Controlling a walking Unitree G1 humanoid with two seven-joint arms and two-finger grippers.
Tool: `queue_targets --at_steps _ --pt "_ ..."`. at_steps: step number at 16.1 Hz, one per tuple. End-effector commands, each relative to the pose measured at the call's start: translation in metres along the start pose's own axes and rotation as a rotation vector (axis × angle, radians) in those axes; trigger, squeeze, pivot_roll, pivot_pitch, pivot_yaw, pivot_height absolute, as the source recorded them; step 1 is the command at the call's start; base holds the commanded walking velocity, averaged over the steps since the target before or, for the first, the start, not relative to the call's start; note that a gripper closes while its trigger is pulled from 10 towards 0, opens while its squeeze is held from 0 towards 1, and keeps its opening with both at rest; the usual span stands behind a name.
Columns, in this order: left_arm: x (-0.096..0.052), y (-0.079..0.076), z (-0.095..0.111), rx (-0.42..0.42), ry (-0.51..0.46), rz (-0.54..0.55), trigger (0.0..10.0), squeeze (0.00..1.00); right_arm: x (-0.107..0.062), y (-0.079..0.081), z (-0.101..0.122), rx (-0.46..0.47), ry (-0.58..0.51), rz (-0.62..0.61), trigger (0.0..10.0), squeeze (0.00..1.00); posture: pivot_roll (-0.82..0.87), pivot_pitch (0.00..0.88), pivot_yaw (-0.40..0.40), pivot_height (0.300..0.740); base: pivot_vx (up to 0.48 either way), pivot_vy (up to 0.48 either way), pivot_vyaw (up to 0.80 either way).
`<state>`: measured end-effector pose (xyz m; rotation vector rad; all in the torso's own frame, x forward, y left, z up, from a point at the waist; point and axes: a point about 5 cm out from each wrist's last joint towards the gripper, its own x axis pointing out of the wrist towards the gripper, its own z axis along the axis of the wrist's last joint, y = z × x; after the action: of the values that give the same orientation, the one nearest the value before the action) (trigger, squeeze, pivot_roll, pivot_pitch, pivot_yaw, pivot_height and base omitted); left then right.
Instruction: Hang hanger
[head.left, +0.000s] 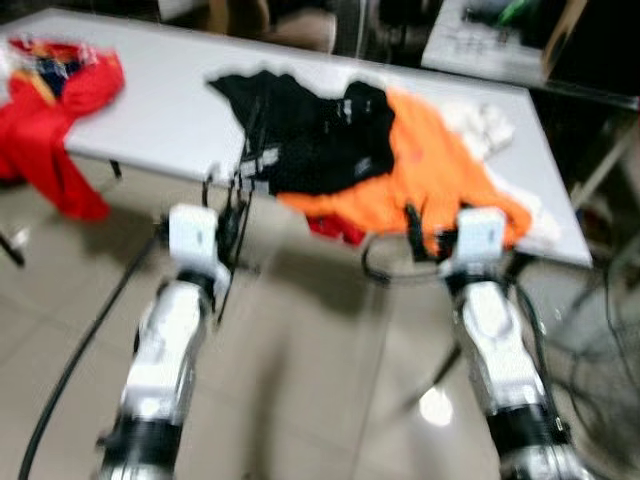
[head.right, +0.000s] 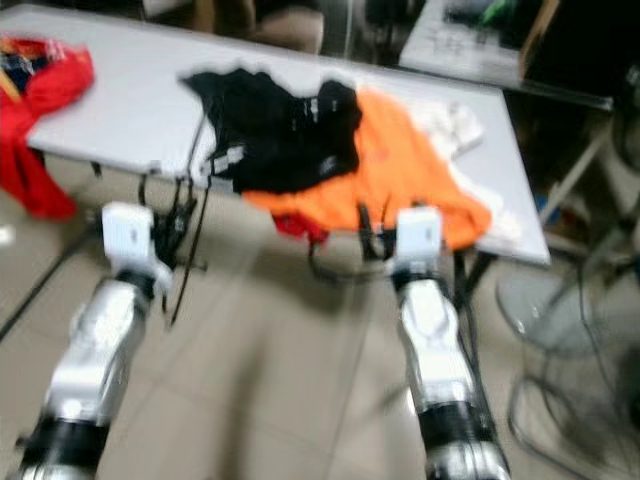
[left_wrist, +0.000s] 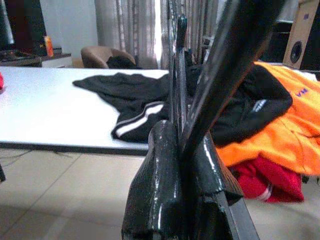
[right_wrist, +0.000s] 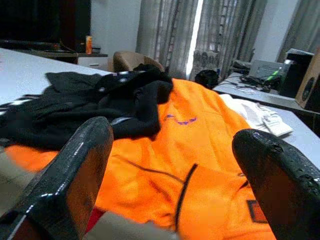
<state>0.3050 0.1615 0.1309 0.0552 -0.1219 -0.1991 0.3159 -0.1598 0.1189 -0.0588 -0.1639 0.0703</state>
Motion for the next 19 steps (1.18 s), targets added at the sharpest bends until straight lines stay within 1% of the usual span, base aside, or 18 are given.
queue_targets --at_steps 1,2,3,4,5,7,10,13,14,15,16,17,19 --pt "0.007 -0.009 0.007 0.01 -0.024 -0.046 10.0 0.0 0.001 -0.014 0.001 -0.008 0.003 -0.048 10.0 0.24 -0.04 0.0 -0.034 0.74 0.442 0.0 0.58" --pt "0.009 -0.009 0.011 0.021 -0.035 -0.06 10.0 0.0 0.003 -0.016 0.002 -0.015 0.001 -0.063 10.0 0.2 -0.04 0.0 -0.031 0.74 0.442 0.0 0.0" --pt "0.012 -0.007 0.015 0.028 -0.049 -0.068 10.0 0.0 0.006 -0.018 0.005 -0.03 -0.007 -0.077 10.0 0.19 -0.04 0.0 -0.028 0.74 0.442 0.0 0.0" --pt "0.013 -0.005 0.018 0.027 -0.055 -0.066 10.0 0.0 0.009 -0.019 0.008 -0.038 -0.015 -0.083 10.0 0.16 -0.04 0.0 -0.025 0.74 0.439 0.0 0.0" --pt "0.014 -0.004 0.018 0.027 -0.058 -0.062 10.0 0.0 0.011 -0.02 0.011 -0.04 -0.026 -0.085 10.0 0.15 -0.04 0.0 -0.022 0.74 0.439 0.0 0.0" --pt "0.014 -0.004 0.018 0.02 -0.055 -0.066 10.0 0.0 0.014 -0.025 0.015 -0.053 -0.039 -0.099 10.0 0.09 -0.04 0.0 -0.016 0.74 0.442 0.0 0.0" --pt "0.014 -0.008 0.016 0.018 -0.05 -0.083 10.0 0.0 0.014 -0.03 0.013 -0.055 -0.03 -0.12 10.0 0.09 -0.05 0.0 -0.012 0.74 0.442 0.0 0.0" --pt "0.014 -0.006 0.016 0.022 -0.047 -0.09 10.0 0.0 0.012 -0.028 0.014 -0.057 -0.036 -0.123 10.0 0.09 -0.05 0.0 -0.008 0.74 0.441 0.0 0.0" --pt "0.015 -0.007 0.016 0.027 -0.043 -0.1 10.0 0.0 0.012 -0.031 0.012 -0.045 -0.03 -0.145 10.0 0.09 -0.05 0.0 -0.004 0.74 0.446 0.0 0.0" --pt "0.016 -0.01 0.013 0.045 -0.03 -0.116 10.0 0.0 0.011 -0.034 0.008 -0.033 -0.005 -0.17 10.0 0.1 -0.05 0.0 0.001 0.74 0.0 0.0 0.0" --pt "0.016 -0.013 0.01 0.038 -0.012 -0.125 10.0 0.0 0.009 -0.035 0.004 -0.036 0.015 -0.178 10.0 0.1 -0.06 0.0 0.003 0.74 0.0 0.0 0.0" --pt "0.016 -0.014 0.008 0.001 -0.001 -0.124 10.0 0.0 0.006 -0.035 0.002 -0.038 0.015 -0.181 10.0 0.09 -0.06 0.0 0.006 0.74 0.0 0.0 0.0" --pt "0.017 -0.015 0.005 -0.019 0.01 -0.13 10.0 0.0 0.003 -0.034 -0.001 -0.042 0.027 -0.175 10.0 0.09 -0.07 0.0 0.011 0.74 0.0 0.0 0.0"
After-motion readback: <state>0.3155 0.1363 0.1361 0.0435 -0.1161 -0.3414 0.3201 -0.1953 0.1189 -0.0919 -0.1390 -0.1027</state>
